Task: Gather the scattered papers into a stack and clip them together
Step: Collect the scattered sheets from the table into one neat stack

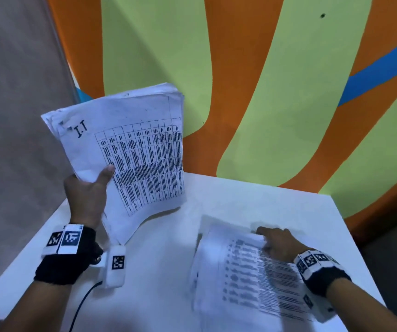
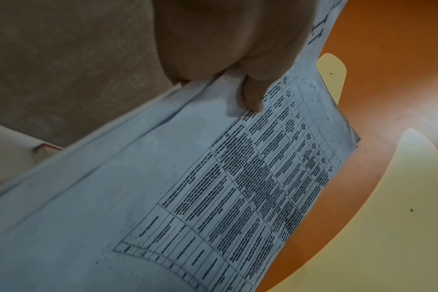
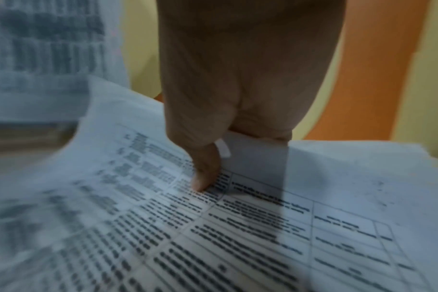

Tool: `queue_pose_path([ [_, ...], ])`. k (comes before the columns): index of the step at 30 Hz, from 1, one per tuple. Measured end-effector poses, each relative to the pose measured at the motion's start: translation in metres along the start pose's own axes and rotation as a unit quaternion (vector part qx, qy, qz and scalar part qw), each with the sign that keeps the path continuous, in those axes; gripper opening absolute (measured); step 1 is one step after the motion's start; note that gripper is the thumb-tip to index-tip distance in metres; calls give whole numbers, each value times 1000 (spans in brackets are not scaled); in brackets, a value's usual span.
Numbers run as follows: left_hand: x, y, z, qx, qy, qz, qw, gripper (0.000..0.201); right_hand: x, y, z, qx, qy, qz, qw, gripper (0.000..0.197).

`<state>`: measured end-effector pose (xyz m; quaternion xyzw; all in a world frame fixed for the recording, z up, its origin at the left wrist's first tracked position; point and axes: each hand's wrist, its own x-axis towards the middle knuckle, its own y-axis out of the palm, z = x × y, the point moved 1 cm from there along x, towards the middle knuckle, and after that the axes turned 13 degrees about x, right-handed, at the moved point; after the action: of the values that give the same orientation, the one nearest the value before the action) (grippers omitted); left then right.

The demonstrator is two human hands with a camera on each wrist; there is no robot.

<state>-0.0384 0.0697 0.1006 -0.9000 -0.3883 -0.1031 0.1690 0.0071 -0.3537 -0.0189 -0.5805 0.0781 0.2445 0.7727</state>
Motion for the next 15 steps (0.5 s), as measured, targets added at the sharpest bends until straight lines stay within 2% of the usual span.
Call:
queue_pose_path([
  [2, 2, 5, -3, -9, -13, 22, 1000, 21, -2, -11, -9, 68, 23, -62, 995, 25],
  [3, 3, 8, -7, -15, -11, 34, 999, 30, -4, -20, -16, 107, 36, -93, 989, 11],
  [4, 6, 11, -7, -24, -15, 51, 998, 39, -6, -31, -22, 132, 55, -121, 982, 12],
  [5, 8, 14, -10, -38, -24, 73, 996, 43, -6, -40, -33, 165, 74, -156, 971, 21],
  [7, 18, 18, -5, -66, -48, 111, 990, 31, -9, -58, -52, 213, 98, -222, 946, 27],
  [8, 23, 21, -2, -83, -68, 130, 986, 21, -11, -65, -59, 237, 109, -252, 932, 22],
  [9, 26, 25, 2, -91, -86, 148, 981, 24, -12, -70, -63, 263, 113, -280, 916, 14],
  [10, 27, 31, 2, -93, -103, 173, 975, 37, -14, -74, -64, 292, 115, -303, 900, 11],
  [12, 20, 45, 1, -122, -117, 230, 958, 49, -15, -76, -52, 367, 101, -321, 867, 17],
  [15, 1, 74, -3, -149, -147, 317, 925, 43, -14, -76, -23, 477, 55, -296, 826, 22],
])
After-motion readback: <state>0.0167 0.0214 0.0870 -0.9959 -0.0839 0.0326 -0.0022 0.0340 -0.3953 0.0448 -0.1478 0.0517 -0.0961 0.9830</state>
